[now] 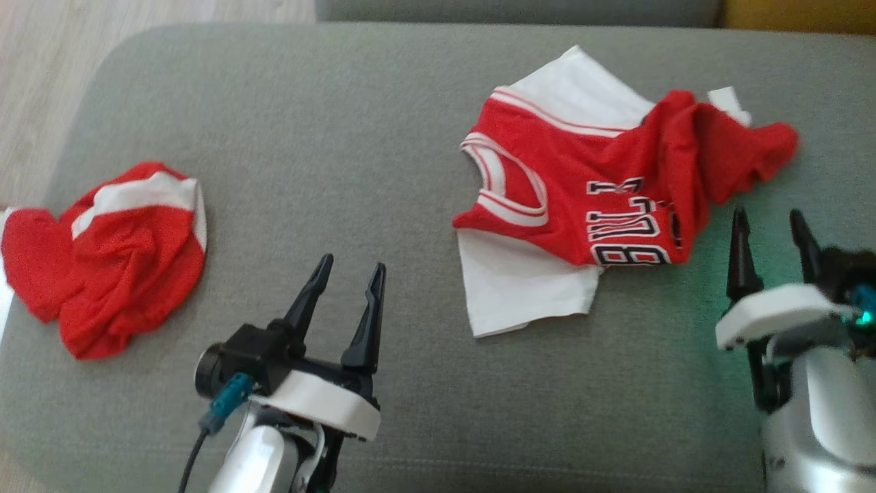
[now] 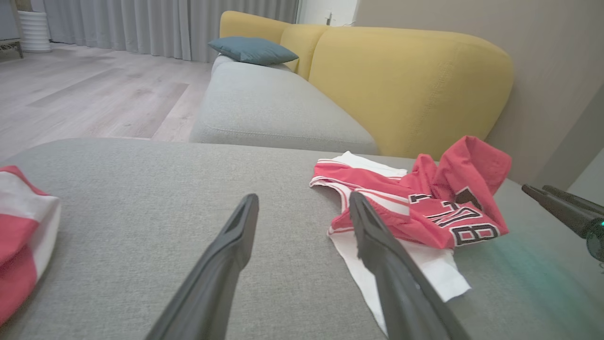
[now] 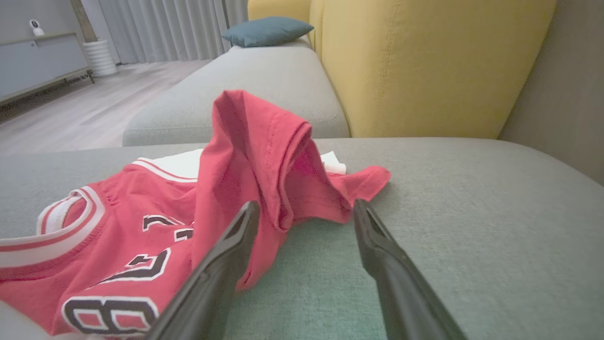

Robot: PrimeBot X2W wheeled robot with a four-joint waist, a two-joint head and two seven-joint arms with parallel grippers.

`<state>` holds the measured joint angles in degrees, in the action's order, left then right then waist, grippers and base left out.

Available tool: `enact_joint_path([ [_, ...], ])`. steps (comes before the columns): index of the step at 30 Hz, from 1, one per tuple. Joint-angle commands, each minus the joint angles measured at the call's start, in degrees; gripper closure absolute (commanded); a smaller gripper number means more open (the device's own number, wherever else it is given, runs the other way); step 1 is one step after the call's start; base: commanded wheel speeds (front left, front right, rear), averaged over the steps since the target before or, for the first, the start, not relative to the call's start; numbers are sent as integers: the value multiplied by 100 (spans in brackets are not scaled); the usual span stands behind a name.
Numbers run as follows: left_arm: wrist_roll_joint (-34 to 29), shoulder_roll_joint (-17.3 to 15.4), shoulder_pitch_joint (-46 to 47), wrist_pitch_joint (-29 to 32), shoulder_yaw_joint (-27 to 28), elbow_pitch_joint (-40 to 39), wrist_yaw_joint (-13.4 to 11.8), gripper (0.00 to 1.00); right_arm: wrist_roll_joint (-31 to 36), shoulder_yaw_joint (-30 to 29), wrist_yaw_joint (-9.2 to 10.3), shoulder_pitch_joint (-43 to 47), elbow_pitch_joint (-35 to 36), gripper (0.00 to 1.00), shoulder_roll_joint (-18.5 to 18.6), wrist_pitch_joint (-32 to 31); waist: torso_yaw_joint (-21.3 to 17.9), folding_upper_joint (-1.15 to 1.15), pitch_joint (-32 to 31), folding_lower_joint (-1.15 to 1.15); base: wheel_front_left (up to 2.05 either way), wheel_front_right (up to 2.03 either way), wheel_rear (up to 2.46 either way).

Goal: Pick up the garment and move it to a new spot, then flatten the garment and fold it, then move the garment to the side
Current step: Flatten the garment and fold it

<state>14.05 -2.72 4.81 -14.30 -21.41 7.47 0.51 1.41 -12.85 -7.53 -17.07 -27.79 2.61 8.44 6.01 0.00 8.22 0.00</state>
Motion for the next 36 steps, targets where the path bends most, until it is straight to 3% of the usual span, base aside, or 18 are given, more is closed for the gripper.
enact_joint_path([
  [1, -57, -16, 312, -70, 213, -182, 34, 0, 142, 56, 4, -329, 46, 0, 27, -63, 194, 0, 236, 0, 0, 0, 0],
  [12, -120, -16, 526, -70, 345, -183, 191, 0, 966, -575, 4, -1258, -935, 0, 27, -91, 508, 0, 641, 0, 0, 0, 0],
  [13, -120, -16, 532, -70, 352, -182, 195, 0, 1012, -609, 4, -1300, -1013, 9, 27, -64, 515, 0, 644, 0, 0, 0, 0],
  [14, -120, -16, 536, -70, 359, -180, 197, 0, 1049, -638, 4, -1337, -1089, 62, 27, -36, 516, 0, 643, 0, 0, 0, 0],
  [15, -120, -16, 536, -70, 365, -176, 194, 0, 1084, -665, 4, -1371, -1159, 100, 27, -7, 514, 0, 637, 0, 0, 0, 0],
  [28, -107, -16, 372, -70, 350, -104, 123, 0, 1172, -656, 4, -1281, -1471, 100, 27, 127, 84, 0, 146, 0, 0, 0, 0],
  [36, 14, -16, 111, -70, 211, -103, -18, 0, 1066, -538, 4, -792, -675, 100, 48, -1005, -282, 0, -371, 0, 0, 0, 0],
])
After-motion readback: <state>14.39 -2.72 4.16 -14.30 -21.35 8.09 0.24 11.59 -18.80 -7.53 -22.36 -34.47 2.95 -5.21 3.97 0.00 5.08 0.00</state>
